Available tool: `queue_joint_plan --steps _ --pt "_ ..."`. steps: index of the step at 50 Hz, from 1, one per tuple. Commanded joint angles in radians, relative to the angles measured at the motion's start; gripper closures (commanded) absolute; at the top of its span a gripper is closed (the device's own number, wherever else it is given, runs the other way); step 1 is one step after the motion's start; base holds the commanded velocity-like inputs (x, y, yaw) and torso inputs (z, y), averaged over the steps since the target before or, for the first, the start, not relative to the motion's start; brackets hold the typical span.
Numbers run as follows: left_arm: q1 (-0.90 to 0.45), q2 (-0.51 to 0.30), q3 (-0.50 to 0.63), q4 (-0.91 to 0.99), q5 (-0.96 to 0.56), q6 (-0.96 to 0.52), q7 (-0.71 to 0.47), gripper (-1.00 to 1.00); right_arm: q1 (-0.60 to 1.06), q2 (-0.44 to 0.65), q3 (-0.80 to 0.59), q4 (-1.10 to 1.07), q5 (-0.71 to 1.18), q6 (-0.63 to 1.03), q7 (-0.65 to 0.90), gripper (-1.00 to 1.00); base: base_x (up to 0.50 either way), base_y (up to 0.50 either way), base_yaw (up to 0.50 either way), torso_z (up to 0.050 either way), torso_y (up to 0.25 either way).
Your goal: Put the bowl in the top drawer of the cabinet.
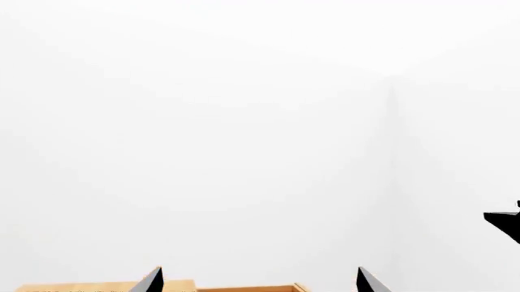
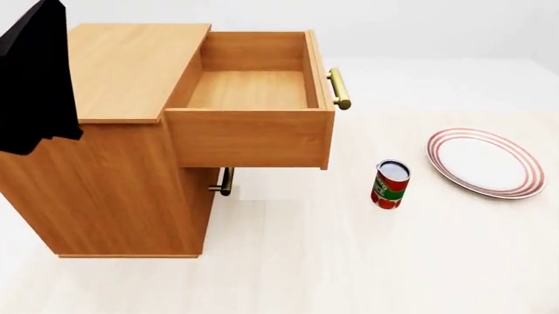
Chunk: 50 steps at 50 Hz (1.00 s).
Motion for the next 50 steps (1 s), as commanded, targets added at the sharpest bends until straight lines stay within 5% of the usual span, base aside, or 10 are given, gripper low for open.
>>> queue_joint_plan --steps 1,11,25,42,50 --pt "0.012 0.000 -0.005 0.009 -0.016 0.011 -0.008 -1.00 0.089 0.161 -0.052 -0.042 0.014 0.201 -0.045 -1.00 0.00 0.00 0.00 0.000 0.000" --pt "0.000 -0.009 0.002 0.011 -0.028 0.021 -0.022 -1.00 0.132 0.333 -0.258 -0.136 0.032 0.350 -0.151 -1.00 0.00 0.00 0.00 0.000 0.000" --pt "-0.001 -0.005 0.008 0.014 -0.023 0.027 -0.018 -1.00 0.624 0.558 -1.049 -0.229 0.401 0.356 -0.077 -1.00 0.00 0.00 0.00 0.000 0.000" --pt "0.006 -0.020 0.002 0.023 -0.058 0.045 -0.037 -1.00 0.626 0.723 -1.249 -0.346 0.331 0.357 -0.108 -1.00 0.00 0.00 0.00 0.000 0.000" --pt "0.003 -0.020 0.006 0.023 -0.056 0.048 -0.037 -1.00 0.625 0.800 -1.286 -0.380 0.476 0.357 0.047 -1.00 0.00 0.00 0.00 0.000 0.000"
